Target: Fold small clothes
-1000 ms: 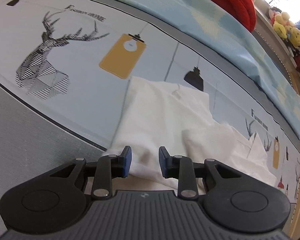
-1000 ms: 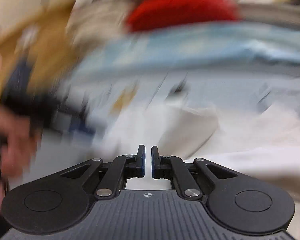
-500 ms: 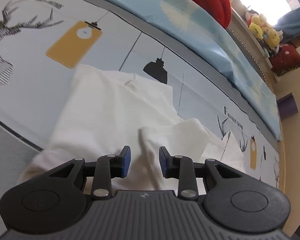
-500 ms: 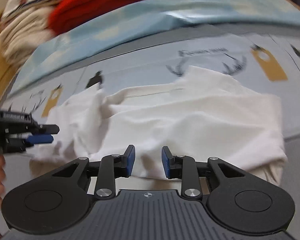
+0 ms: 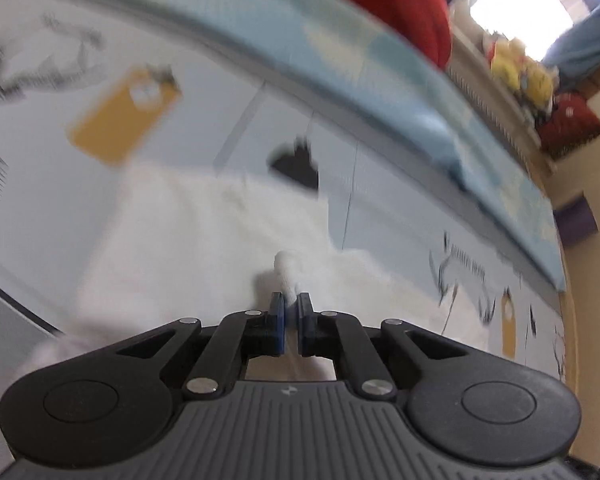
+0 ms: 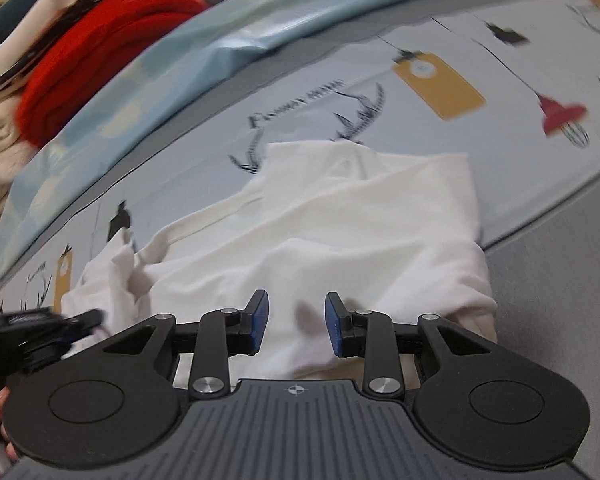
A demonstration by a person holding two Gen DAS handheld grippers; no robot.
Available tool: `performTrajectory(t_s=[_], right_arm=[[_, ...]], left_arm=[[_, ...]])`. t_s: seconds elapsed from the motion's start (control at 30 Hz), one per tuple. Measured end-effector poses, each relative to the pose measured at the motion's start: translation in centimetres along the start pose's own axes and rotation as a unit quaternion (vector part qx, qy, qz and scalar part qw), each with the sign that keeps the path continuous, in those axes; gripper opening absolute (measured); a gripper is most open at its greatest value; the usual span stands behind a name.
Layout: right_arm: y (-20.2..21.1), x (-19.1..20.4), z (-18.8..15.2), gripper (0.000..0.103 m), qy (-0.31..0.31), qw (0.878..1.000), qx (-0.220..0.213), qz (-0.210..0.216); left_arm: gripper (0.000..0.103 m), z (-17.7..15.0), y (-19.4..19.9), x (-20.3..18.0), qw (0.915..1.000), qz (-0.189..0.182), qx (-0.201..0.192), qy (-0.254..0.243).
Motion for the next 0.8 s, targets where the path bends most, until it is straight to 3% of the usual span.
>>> performTrajectory(t_s=[0.07,0.17,0.23,0.27,0.3,0.4,0.53,0.67,0.7,0.73,0.8], right_arm=[[-0.2,-0.3,-0.2,0.033,-0.021,1.0,0.005,0.001],[-0.3,-0.4,-0.5,0.033,-0.039,0.999,0.013,0.003],[-0.4,-0.5,-1.0,0.033,-0.05,0.999,0.02,-0.002],[-0.4,-0.7,-1.3,0.033,-0.057,0.998,0.024,-0.003],[-0.4,-0.9,-1.6,0.033,-0.065,0.997,0.028,-0.005],[-0.6,-2.0,-2.7,0.033,-0.103,0.994,0.044,-0.017],[-0.2,-4.2,-3.6,0.033,-0.165,0.984,0.051,-0.034],[-0.2,-6.3,-4.1,0.032,-0.196,0.978,0.043,-0.061],[-0.3,-6.8,-4.2,0.011,-0.203,0.976,0.043,-0.065],[-0.3,-7.4,-4.3,0.001,-0.212,0.975,0.039,-0.059],[0.0,-7.7,-4.2,0.001,-0.216,0.974,0.035,-0.061]], left_arm=[[0.004,0.7,3.4,0.3,0.9985,0.007,-0.05,0.022],[0.005,0.6,7.2,2.3,0.9878,0.079,-0.12,0.06],[0.012,-0.4,6.9,4.2,0.9829,0.133,-0.089,0.092],[0.02,-0.7,6.2,5.2,0.9807,0.146,-0.059,0.117],[0.02,-0.9,5.8,6.5,0.9769,0.151,-0.035,0.147],[0.021,0.0,6.2,8.0,0.9699,0.171,-0.053,0.165],[0.023,1.8,7.5,7.6,0.975,0.139,-0.089,0.149],[0.023,2.7,6.7,7.4,0.9818,0.117,-0.074,0.131],[0.023,2.9,6.2,7.4,0.9835,0.116,-0.063,0.124],[0.023,2.9,5.9,7.6,0.9847,0.117,-0.055,0.117],[0.023,2.8,5.1,7.7,0.9864,0.12,-0.041,0.105]])
Point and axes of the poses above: each gripper's, at about its wrist camera, not at the fingertips, and y roughly against the way its jaws point, x to its left, z to its top, the point moved 4 cm from there along -y, roughly the way its jaws point, and after that the axes turned 12 degrees about y, right-handed, at the moved point
